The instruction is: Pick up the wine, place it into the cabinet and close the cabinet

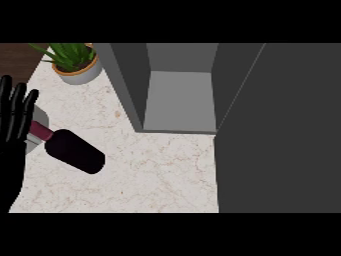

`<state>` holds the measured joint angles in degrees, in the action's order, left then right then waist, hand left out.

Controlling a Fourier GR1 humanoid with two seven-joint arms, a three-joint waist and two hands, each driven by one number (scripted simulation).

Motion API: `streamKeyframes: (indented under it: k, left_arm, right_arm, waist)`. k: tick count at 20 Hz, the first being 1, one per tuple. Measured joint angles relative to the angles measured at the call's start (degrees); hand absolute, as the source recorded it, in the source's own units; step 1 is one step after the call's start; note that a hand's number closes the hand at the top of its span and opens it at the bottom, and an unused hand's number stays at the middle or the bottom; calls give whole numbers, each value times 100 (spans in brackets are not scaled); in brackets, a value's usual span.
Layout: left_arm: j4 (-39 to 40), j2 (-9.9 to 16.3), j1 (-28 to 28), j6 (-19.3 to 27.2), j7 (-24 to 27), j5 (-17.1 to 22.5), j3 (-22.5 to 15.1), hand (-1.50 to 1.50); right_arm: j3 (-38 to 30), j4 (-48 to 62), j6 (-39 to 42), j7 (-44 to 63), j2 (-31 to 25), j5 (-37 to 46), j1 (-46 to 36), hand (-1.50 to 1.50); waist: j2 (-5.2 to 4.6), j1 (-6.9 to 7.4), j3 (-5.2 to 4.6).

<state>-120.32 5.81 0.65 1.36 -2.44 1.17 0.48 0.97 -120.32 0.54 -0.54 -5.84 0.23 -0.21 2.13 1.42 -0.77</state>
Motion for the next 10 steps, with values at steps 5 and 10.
streamKeyframes:
  k: [5, 10]
  left_arm:
    - [-6, 175, -242, -767, 254, 1117, 257, -150]
    - [129, 116, -584, -1485, -207, 2797, 124, -150]
  right_arm:
    - [46, -335, 174, 78, -19, -219, 262, -150]
    - [396, -455, 683, 340, -150, -657, 702, -150]
  waist:
    - [-141, -110, 50]
    - [-176, -138, 60]
